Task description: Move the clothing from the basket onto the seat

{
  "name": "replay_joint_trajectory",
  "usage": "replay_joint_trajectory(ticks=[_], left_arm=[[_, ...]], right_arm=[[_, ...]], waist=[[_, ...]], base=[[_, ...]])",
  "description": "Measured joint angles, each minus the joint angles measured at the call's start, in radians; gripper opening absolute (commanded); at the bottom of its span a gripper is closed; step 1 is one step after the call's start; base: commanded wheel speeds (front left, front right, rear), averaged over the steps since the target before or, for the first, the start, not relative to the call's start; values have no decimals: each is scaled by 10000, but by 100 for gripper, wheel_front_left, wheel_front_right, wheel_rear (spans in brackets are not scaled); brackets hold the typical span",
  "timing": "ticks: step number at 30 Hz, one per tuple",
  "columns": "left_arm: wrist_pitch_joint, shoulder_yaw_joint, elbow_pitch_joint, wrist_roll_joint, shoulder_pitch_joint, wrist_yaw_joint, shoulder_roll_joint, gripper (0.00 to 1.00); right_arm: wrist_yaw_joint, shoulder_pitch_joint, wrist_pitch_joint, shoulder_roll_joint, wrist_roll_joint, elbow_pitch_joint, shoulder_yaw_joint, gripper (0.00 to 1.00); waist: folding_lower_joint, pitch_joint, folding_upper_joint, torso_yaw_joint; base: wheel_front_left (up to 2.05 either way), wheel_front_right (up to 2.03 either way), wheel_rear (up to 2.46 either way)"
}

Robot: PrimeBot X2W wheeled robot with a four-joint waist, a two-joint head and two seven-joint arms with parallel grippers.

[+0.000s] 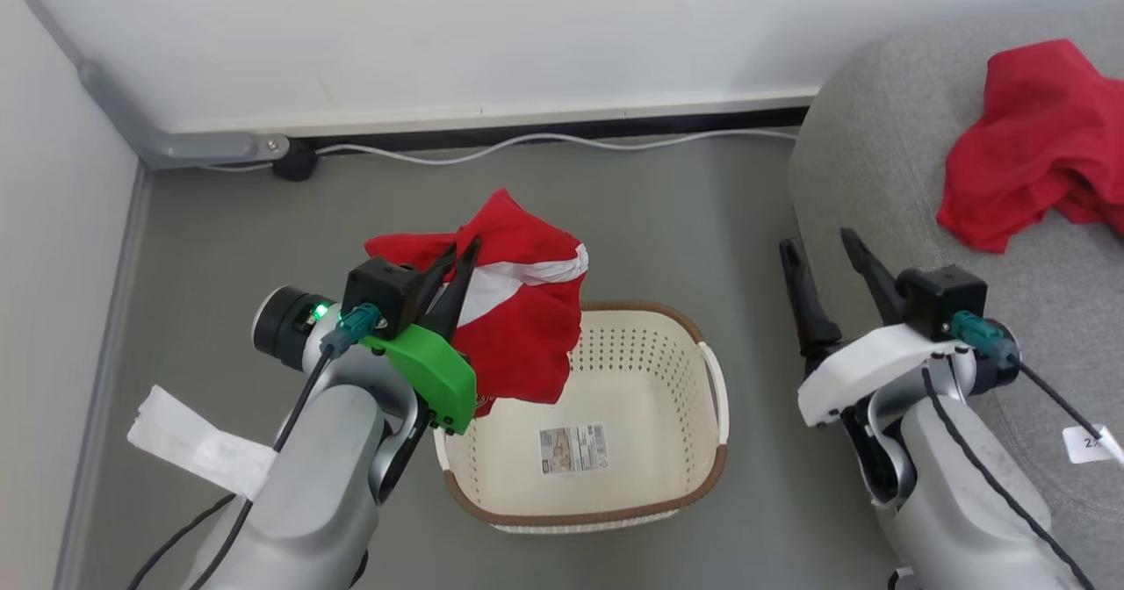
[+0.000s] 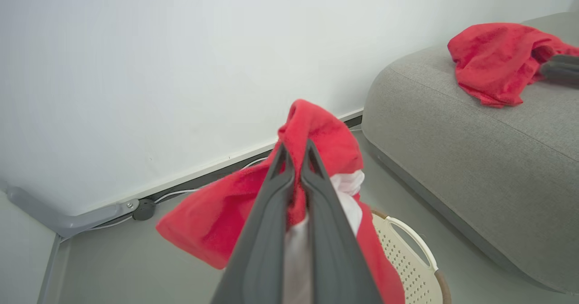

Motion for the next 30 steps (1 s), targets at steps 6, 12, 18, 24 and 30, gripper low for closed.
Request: replay_joint_trajectory(ticks=[6,12,18,24,30], left_arm=[[17,-23,-307,-63,43,-2,0,0],[173,-52,-679,-75,44,-2,6,0],[387,-286,-1172,-73,44,-2,0,0],[640,-399,-1595,-111,44,-4,-6,0],[918,-545,-1933,-163,44,-6,-8,0]], right_arm=[[178,340,0,73,-98,205,591,100],[355,462,0,130,-211,437,1432,100],[508,484,0,138,-274,675,2180,100],[596,408,2,136,-418,867,3043,100],[616,322,15,138,-441,1147,3965,100]], waist=[[0,-730,0,210],[0,-1152,0,436],[1,-1298,0,583],[0,-1343,0,680],[1,-1358,0,778]], base=[[0,0,0],[0,0,0],[0,0,0],[0,0,0],[0,0,0]])
